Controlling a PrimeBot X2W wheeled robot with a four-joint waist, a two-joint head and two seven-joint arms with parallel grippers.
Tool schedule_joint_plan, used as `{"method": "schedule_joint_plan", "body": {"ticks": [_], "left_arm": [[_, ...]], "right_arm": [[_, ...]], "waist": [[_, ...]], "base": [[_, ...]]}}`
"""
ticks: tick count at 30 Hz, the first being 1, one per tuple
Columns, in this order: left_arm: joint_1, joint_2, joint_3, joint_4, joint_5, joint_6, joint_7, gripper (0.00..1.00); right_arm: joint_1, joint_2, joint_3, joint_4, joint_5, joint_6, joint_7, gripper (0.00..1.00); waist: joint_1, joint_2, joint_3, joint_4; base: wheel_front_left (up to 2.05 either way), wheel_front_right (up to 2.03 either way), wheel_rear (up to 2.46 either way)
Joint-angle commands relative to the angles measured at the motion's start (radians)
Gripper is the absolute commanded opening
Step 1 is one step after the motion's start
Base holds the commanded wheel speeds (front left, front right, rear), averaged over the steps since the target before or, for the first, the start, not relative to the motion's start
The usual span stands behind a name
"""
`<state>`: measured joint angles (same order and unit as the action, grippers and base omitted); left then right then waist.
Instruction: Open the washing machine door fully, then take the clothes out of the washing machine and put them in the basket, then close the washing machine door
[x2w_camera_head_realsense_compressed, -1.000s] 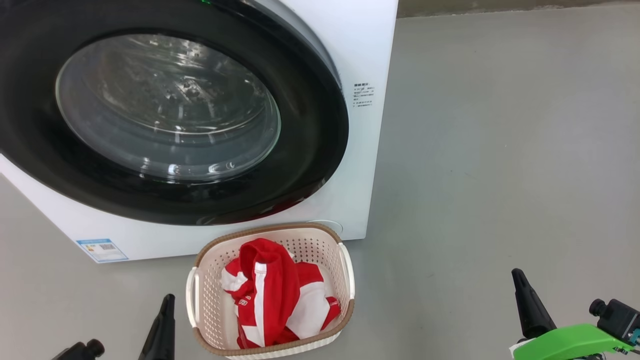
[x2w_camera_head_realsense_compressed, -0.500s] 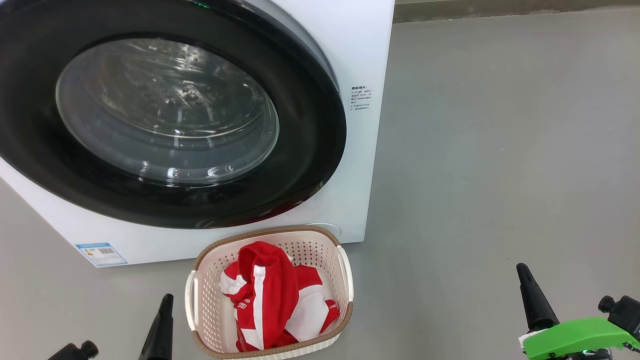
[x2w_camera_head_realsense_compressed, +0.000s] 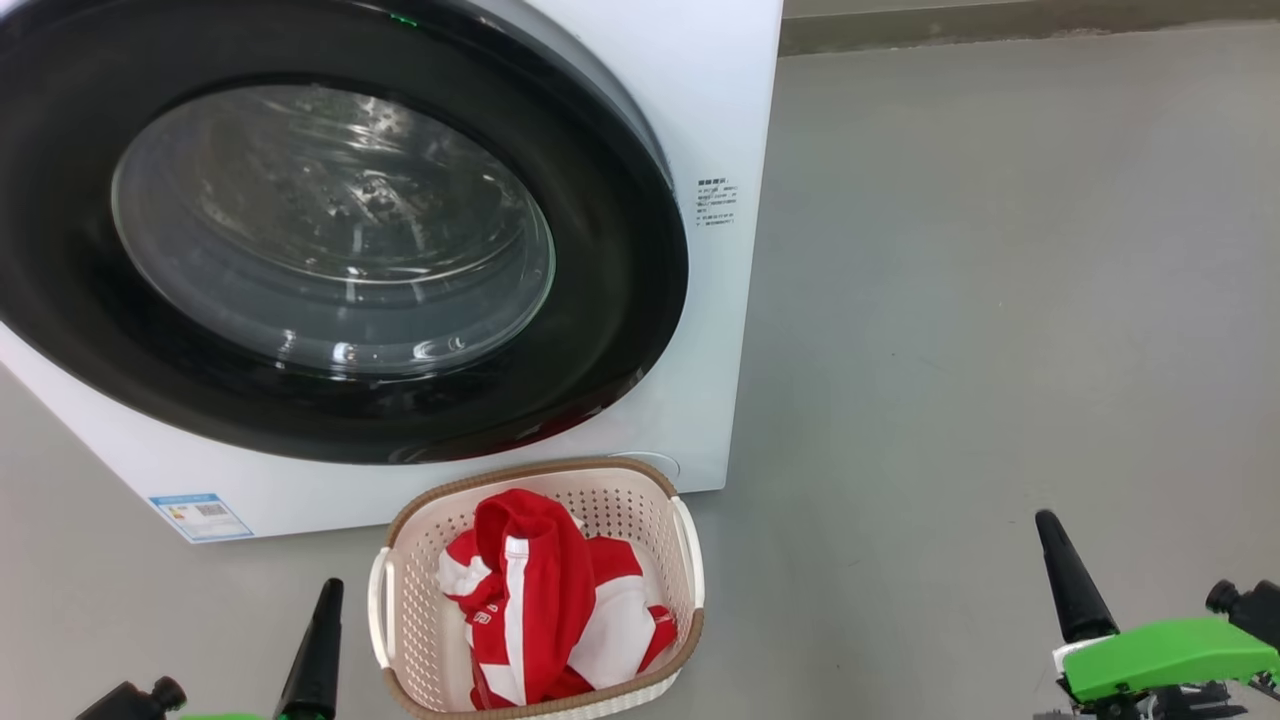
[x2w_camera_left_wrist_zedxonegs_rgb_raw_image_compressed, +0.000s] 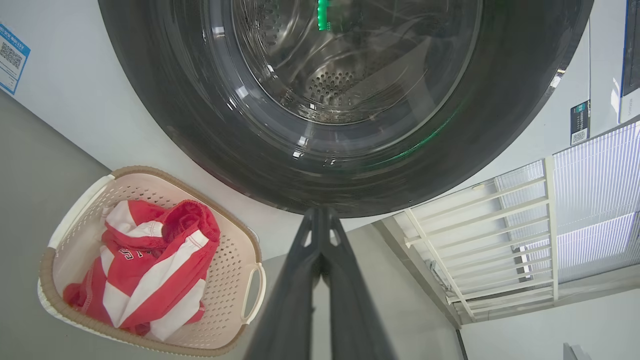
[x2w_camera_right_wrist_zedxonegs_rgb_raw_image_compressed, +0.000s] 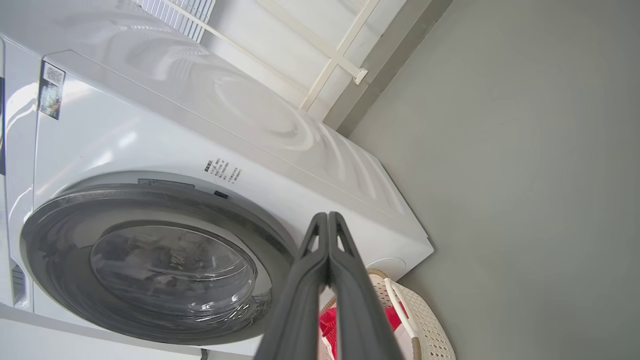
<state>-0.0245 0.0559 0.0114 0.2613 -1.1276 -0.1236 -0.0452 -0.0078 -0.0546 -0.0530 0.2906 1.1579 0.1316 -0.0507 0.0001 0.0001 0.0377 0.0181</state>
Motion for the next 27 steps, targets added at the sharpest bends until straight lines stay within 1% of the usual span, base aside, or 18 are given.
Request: {"method": "schedule_joint_plan", "body": {"ticks": [1, 27], "left_arm": [[-0.04, 0.018, 0.029, -0.022, -0.023, -0.004, 0.006, 0.0], [-0.063, 0.014, 0.057, -0.019, -0.292, -0.006, 0.081, 0.0]], "right_arm": [[-0.043, -0.014, 0.006, -0.029, 0.027, -0.001, 0.006, 0.0], [-0.074, -0.015, -0.017, -0.039, 0.278, -0.001, 0.083, 0.0]], "waist": [[-0.0001, -0.0001, -0.001, 0.0], [-0.0001, -0.0001, -0.02, -0.01]], "base": [[0.0, 0.0, 0.0], [0.0, 0.0, 0.0]]}}
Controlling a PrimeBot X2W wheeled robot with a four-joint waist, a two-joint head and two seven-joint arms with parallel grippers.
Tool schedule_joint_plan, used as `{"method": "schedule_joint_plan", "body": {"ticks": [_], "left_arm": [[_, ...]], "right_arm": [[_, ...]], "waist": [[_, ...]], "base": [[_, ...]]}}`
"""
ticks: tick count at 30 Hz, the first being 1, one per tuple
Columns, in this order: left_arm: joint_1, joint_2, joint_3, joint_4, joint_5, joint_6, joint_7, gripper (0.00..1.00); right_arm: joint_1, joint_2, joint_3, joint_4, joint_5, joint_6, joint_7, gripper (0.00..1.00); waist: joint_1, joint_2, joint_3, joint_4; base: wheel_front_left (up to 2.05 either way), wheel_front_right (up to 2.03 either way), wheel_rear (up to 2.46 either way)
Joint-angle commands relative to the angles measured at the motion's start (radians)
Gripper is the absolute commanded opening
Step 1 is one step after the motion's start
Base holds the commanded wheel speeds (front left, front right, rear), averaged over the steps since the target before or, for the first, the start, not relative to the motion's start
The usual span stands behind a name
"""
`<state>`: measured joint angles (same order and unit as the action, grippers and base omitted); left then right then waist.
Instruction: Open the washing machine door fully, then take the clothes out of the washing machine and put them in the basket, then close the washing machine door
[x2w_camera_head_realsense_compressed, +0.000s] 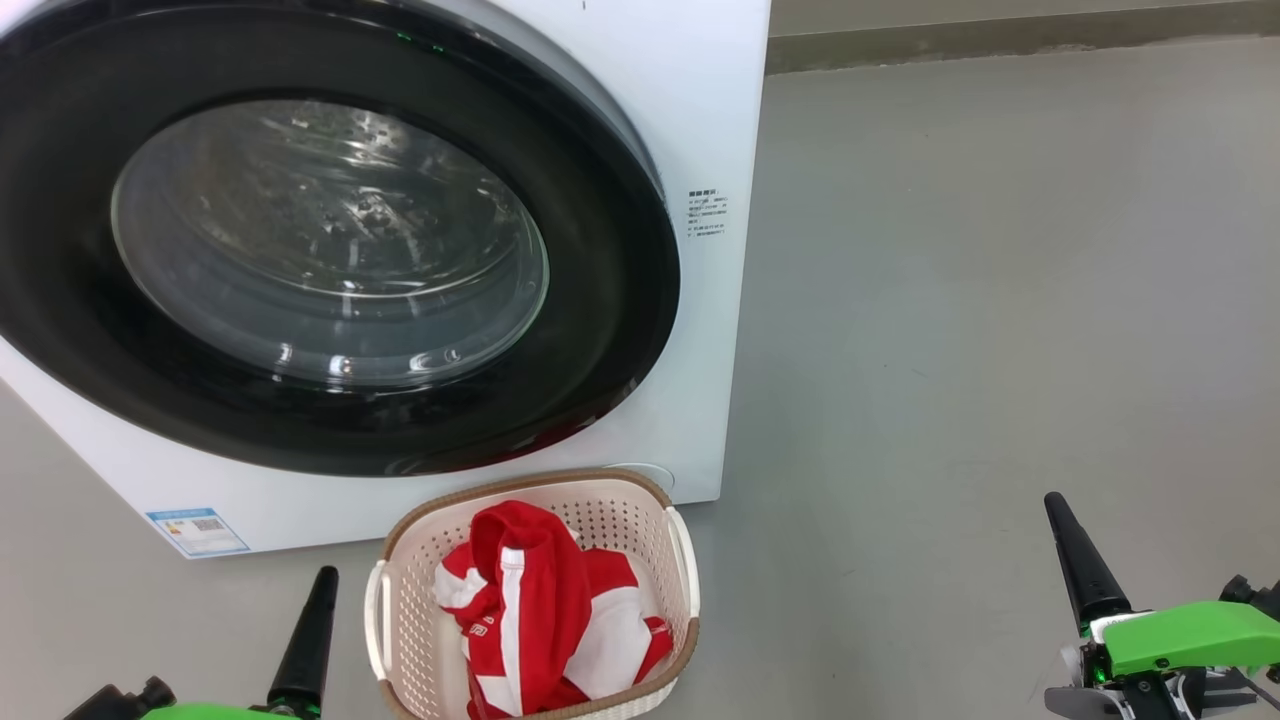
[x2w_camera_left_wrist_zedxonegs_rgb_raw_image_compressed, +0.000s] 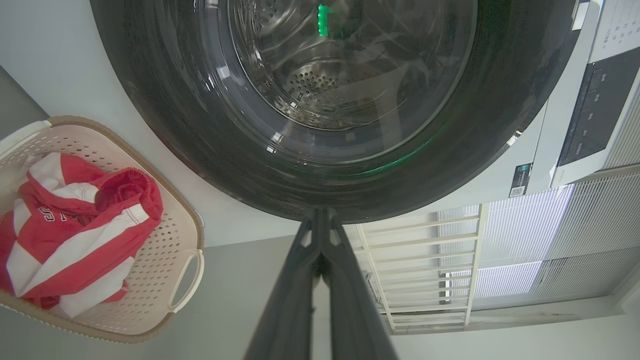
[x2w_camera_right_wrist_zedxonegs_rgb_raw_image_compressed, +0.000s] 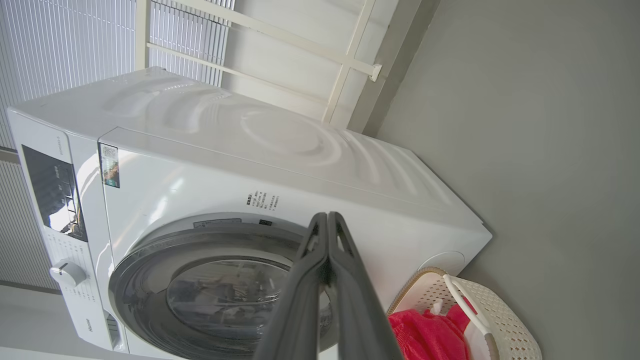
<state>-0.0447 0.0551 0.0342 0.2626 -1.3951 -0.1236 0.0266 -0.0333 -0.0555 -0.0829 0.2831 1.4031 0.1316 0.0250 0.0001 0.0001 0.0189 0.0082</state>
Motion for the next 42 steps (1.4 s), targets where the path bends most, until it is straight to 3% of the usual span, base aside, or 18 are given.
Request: {"method": "schedule_joint_plan", "body": {"ticks": [1, 21, 42], "left_arm": [[-0.044, 0.015, 0.035, -0.021, -0.035, -0.006, 0.012, 0.0], [-0.061, 0.011, 0.057, -0.018, -0.23, -0.007, 0.068, 0.0], [-0.062, 0.007, 0.063, -0.018, -0.227, -0.007, 0.073, 0.0]], "right_arm": [[-0.05, -0.014, 0.012, -0.032, 0.042, -0.001, 0.01, 0.0], [-0.072, -0.013, -0.006, -0.04, 0.225, -0.001, 0.068, 0.0], [-0.073, -0.008, -0.012, -0.039, 0.221, -0.001, 0.073, 0.0]], "waist": [[0.0, -0.0001, -0.002, -0.001], [-0.0001, -0.0001, -0.016, -0.008], [-0.0001, -0.0001, -0.016, -0.008]], "base": [[0.0, 0.0, 0.0], [0.0, 0.0, 0.0], [0.0, 0.0, 0.0]]}}
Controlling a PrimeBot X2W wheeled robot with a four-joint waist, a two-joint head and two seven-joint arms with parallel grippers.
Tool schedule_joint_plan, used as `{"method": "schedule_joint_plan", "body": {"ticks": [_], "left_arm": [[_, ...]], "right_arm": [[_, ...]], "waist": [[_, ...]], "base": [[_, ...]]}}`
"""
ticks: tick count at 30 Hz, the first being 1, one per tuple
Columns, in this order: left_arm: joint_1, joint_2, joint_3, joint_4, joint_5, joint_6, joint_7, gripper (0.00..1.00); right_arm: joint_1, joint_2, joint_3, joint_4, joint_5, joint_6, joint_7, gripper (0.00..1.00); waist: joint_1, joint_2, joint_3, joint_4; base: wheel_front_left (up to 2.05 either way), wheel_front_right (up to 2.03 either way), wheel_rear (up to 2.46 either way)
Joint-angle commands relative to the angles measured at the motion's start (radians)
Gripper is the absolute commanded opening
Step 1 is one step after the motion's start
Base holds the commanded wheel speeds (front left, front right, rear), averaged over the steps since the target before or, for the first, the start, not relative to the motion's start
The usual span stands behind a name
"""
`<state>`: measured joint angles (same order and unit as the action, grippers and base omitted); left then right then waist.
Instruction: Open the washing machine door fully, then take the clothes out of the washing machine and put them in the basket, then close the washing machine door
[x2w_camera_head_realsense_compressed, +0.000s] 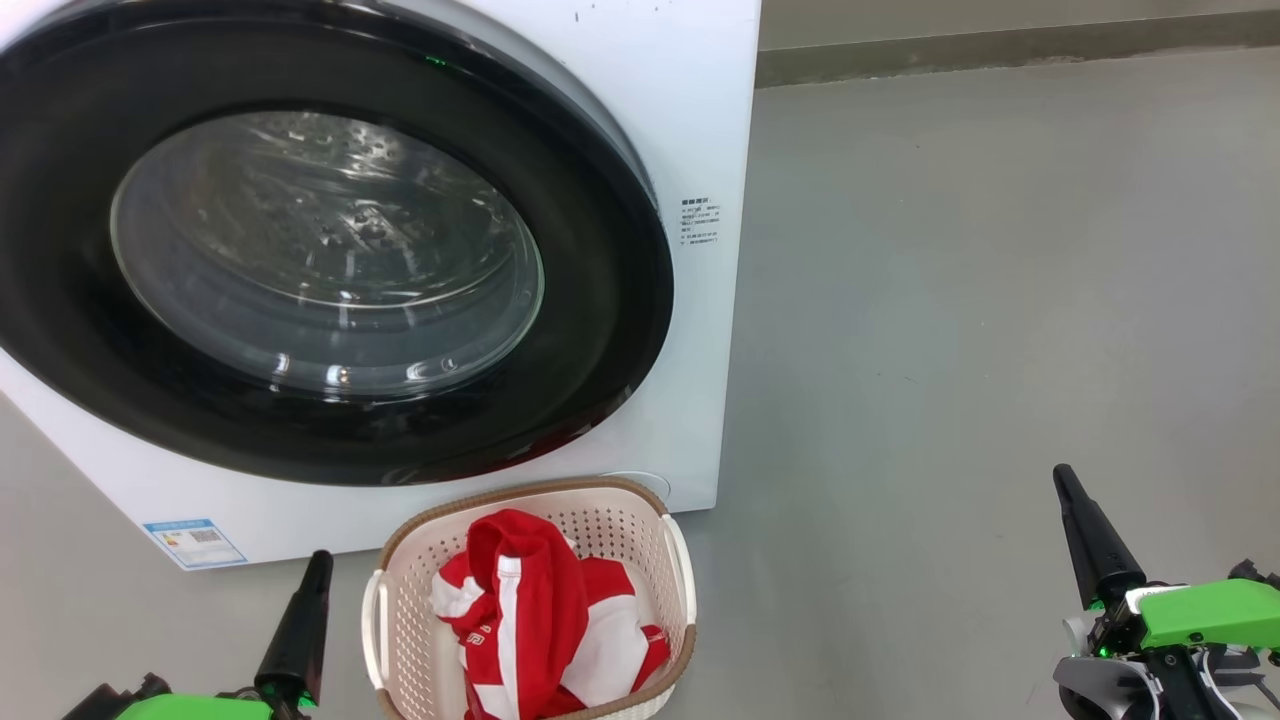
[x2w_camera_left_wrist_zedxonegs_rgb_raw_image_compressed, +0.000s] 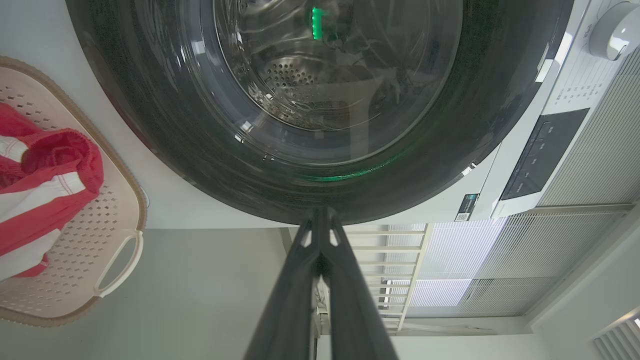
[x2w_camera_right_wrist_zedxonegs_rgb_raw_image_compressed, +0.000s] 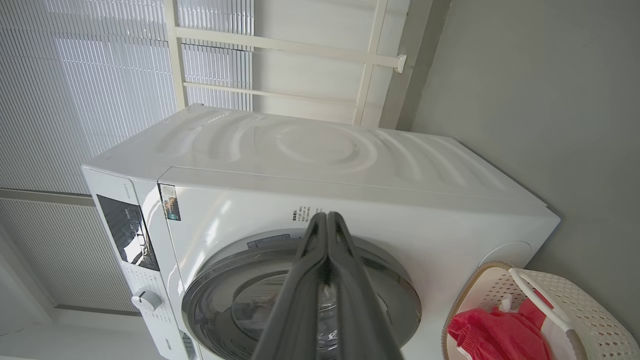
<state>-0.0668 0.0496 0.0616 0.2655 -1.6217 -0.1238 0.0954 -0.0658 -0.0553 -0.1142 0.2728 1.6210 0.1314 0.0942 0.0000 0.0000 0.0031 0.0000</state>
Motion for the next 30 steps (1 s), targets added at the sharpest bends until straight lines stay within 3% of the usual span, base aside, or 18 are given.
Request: {"method": "schedule_joint_plan", "body": {"ticks": [1, 30], "left_arm": [[-0.04, 0.013, 0.036, -0.021, 0.0, -0.007, 0.005, 0.0], [-0.04, 0.009, 0.041, -0.021, 0.004, -0.007, 0.009, 0.0]], "right_arm": [[-0.04, -0.008, 0.019, -0.029, 0.003, -0.001, 0.004, 0.0], [-0.041, -0.004, 0.013, -0.029, -0.002, -0.001, 0.009, 0.0]], "waist": [[0.0, 0.0, 0.0, 0.0], [0.0, 0.0, 0.0, 0.0]], "base": [[0.0, 0.0, 0.0], [0.0, 0.0, 0.0]]}}
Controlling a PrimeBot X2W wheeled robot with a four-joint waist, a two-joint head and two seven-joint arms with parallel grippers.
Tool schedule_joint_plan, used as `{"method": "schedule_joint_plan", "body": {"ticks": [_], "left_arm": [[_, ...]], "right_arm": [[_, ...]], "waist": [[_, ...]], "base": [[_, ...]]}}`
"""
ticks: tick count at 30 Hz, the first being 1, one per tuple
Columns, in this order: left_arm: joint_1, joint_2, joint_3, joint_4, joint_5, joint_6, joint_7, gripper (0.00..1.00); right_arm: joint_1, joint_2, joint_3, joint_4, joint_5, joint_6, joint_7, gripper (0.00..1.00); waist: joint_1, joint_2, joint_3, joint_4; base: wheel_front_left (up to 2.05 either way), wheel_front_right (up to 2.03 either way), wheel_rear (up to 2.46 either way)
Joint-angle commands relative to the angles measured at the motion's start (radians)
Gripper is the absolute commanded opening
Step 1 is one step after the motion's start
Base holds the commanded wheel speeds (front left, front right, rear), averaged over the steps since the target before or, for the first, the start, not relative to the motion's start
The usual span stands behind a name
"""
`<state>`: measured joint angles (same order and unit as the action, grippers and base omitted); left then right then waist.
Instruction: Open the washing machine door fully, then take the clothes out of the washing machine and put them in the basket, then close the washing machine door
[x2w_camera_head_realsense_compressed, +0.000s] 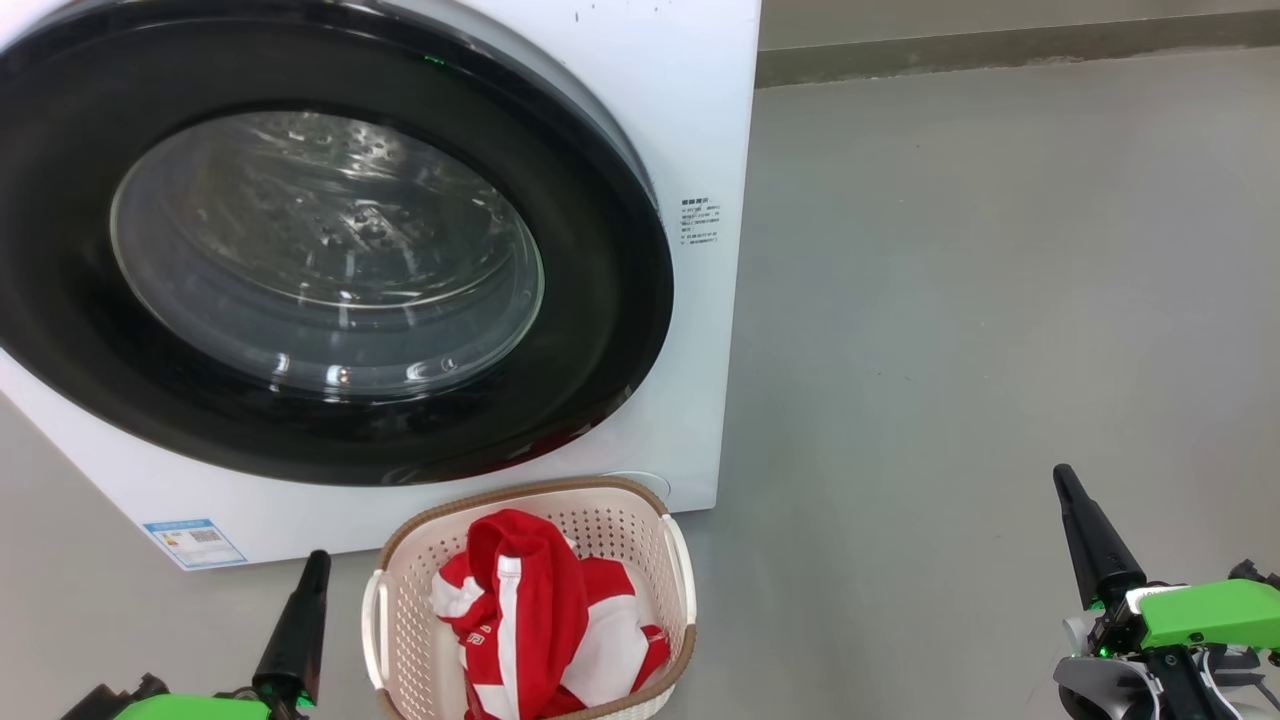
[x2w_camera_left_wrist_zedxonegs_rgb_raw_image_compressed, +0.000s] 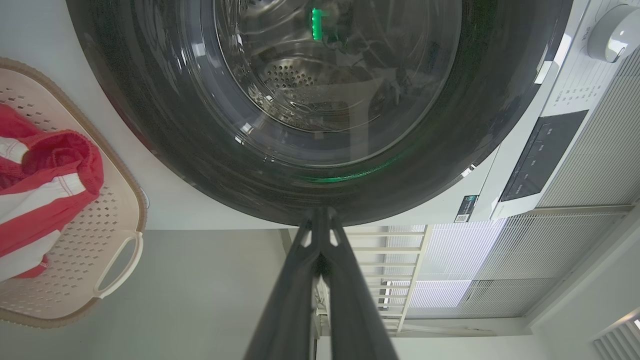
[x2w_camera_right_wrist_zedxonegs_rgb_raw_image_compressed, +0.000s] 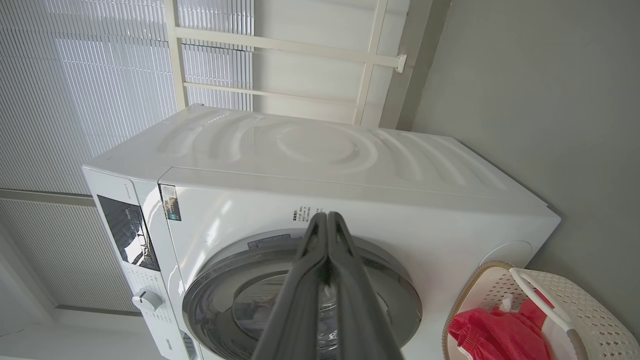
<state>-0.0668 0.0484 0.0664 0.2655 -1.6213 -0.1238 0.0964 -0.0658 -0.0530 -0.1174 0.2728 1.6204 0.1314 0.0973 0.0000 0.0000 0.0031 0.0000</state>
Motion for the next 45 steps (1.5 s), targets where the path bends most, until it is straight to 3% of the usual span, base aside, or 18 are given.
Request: {"method": "schedule_joint_plan", "body": {"ticks": [1, 45], "left_arm": [[-0.04, 0.01, 0.037, -0.021, 0.004, -0.007, 0.008, 0.0], [-0.041, 0.006, 0.042, -0.021, 0.009, -0.007, 0.013, 0.0]], "right_arm": [[-0.041, -0.006, 0.016, -0.029, -0.002, -0.001, 0.006, 0.0], [-0.042, -0.002, 0.009, -0.028, -0.007, -0.001, 0.011, 0.0]], "waist": [[0.0, 0.0, 0.0, 0.0], [0.0, 0.0, 0.0, 0.0]], "base": [[0.0, 0.0, 0.0], [0.0, 0.0, 0.0]]}}
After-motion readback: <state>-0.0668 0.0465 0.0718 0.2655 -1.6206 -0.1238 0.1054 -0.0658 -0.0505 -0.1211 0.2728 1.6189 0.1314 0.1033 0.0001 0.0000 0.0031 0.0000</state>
